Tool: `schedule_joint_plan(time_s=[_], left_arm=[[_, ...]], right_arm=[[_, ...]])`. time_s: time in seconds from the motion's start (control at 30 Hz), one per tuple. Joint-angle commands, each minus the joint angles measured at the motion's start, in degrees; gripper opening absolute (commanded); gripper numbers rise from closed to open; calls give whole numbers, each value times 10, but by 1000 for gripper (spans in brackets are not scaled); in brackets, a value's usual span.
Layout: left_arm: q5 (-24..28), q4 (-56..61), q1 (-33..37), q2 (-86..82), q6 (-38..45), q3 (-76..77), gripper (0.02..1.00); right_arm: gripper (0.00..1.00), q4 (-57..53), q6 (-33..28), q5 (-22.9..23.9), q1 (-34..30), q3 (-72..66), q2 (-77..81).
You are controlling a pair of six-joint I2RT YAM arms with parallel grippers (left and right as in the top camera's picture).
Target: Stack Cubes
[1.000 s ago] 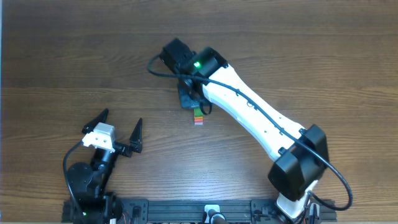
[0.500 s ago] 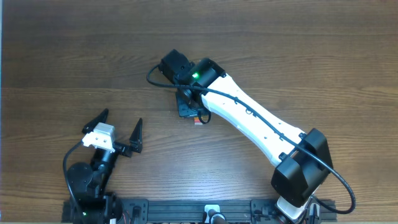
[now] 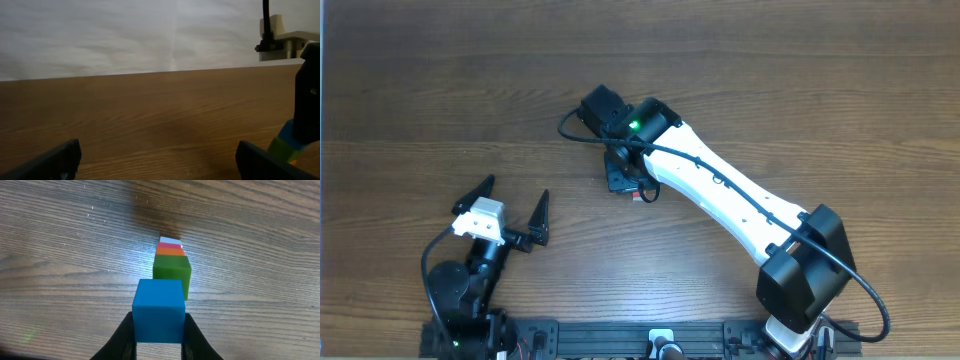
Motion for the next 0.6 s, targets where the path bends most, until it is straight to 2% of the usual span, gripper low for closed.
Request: schedule_joint_plan(time_s=[0.03, 0.6], left_arm=[[5, 1, 4, -3, 8, -3, 1000], [5, 1, 4, -3, 8, -3, 1000]], right_arm=[[12, 3, 8, 2, 0, -7, -16], [12, 17, 8, 6, -14, -21, -16]])
